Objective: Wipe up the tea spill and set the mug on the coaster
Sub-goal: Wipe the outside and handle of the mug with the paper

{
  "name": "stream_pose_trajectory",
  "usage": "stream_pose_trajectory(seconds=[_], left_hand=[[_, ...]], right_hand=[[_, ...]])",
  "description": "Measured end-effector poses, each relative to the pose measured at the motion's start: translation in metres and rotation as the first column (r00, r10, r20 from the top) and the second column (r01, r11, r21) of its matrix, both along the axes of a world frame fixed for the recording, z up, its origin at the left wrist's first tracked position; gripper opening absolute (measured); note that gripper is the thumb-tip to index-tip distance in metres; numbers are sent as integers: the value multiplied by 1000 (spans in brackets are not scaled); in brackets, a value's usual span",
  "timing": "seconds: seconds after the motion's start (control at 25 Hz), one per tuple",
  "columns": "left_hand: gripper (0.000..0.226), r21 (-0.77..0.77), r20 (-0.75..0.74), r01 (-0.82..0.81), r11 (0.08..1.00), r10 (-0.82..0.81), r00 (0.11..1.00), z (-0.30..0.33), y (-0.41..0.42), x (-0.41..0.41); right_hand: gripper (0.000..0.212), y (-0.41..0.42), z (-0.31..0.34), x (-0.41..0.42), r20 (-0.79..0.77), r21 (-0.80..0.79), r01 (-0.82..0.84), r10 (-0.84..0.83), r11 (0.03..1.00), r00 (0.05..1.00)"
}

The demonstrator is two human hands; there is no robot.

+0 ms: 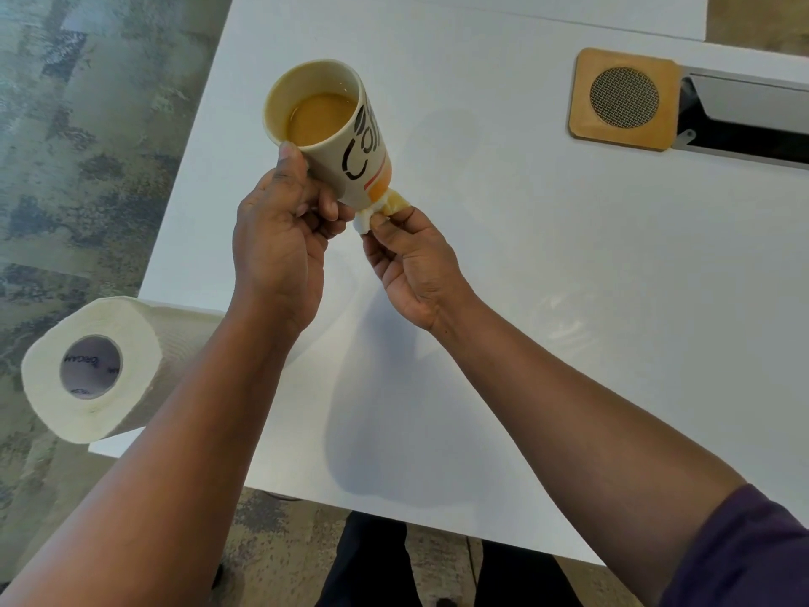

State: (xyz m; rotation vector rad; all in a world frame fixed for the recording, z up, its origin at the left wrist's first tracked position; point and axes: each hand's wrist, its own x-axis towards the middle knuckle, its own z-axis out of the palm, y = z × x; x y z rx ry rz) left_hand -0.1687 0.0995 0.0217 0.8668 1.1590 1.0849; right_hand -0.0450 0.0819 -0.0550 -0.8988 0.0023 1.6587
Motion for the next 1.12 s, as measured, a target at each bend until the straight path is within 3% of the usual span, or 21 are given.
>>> stream_pose_trajectory(seconds=[0.24,0.52,1.12], left_hand=[[56,24,34,-1,1000,0,999,2,-3,3],[55,30,70,35,999,-37,997,6,-6,3],[46,19,17,40,999,-40,999,-4,-12,-7]], right_hand=[[13,3,7,-15,-11,-68,10,-11,998,1000],[15,19,17,-8,-4,-103,-109,109,989,994],[13,31,12,31,-40,-54,-5,3,999,999]])
